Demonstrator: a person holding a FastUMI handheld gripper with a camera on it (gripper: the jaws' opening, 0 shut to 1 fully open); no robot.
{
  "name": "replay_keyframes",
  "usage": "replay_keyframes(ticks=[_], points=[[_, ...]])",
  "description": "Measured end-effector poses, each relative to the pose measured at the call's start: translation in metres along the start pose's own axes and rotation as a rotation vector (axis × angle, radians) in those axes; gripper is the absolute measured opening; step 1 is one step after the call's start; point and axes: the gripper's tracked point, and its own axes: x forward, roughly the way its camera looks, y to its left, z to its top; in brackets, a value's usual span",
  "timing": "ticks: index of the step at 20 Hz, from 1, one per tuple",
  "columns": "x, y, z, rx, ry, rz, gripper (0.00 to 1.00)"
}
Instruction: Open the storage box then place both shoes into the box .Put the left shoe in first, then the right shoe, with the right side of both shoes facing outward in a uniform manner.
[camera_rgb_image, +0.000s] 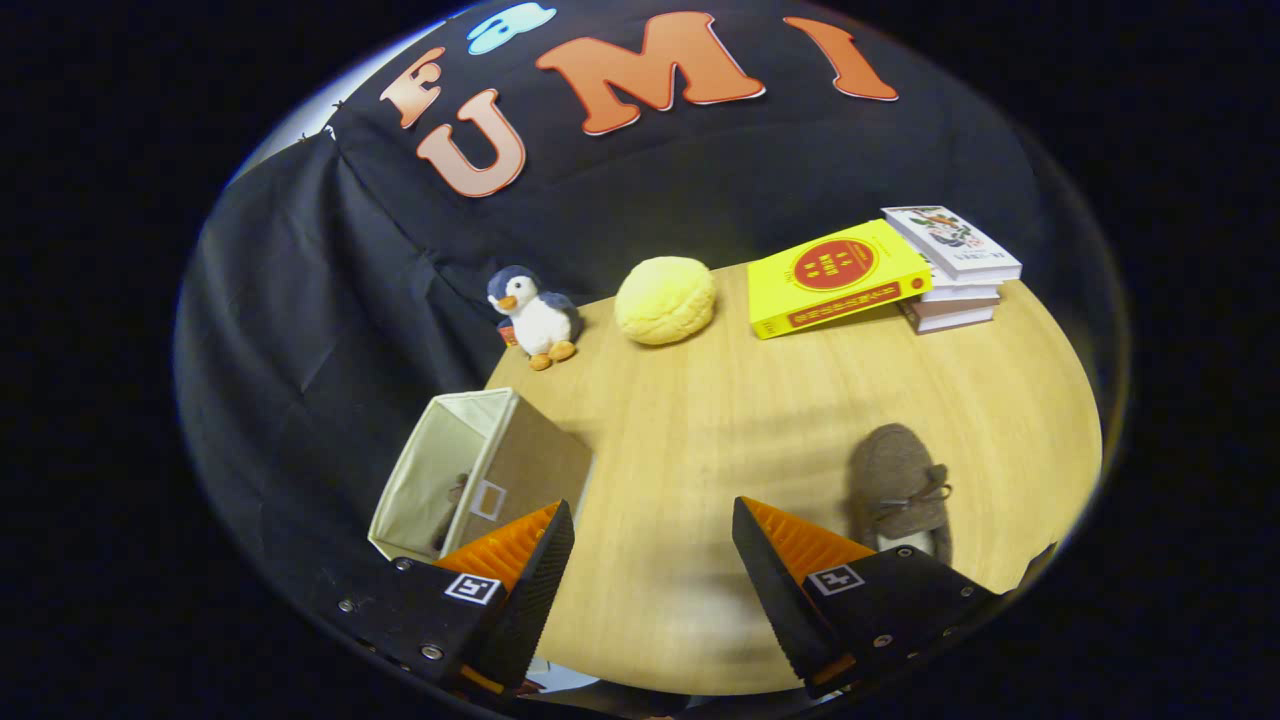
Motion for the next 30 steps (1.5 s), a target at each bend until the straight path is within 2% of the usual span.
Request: replay_keyframes(ticks=[4,9,14,18,20,21,22,24,25,28,30], points=[[-0.007,-0.07,-0.005,-0.022,-0.009,-0.096,0.96],[-0.004,-0.131,-0.023,-0.074,0.026,-0.15,0.94],[0.012,-0.168,-0.051,-0.169,0.112,-0.158,0.84],[0.031,-0.182,-0.069,-0.17,0.166,-0.121,0.78],[0.034,-0.184,-0.073,-0.211,0.174,-0.099,0.73],[0.036,-0.187,-0.072,-0.238,0.169,-0.101,0.67],[0.039,-0.192,-0.074,-0.271,0.164,-0.118,0.65],[0.042,-0.204,-0.073,-0.323,0.159,-0.144,0.55],[0.044,-0.204,-0.072,-0.32,0.149,-0.142,0.46],[0.055,-0.208,-0.063,-0.28,0.119,-0.161,0.36],[0.058,-0.215,-0.058,-0.259,0.1,-0.207,0.26]])
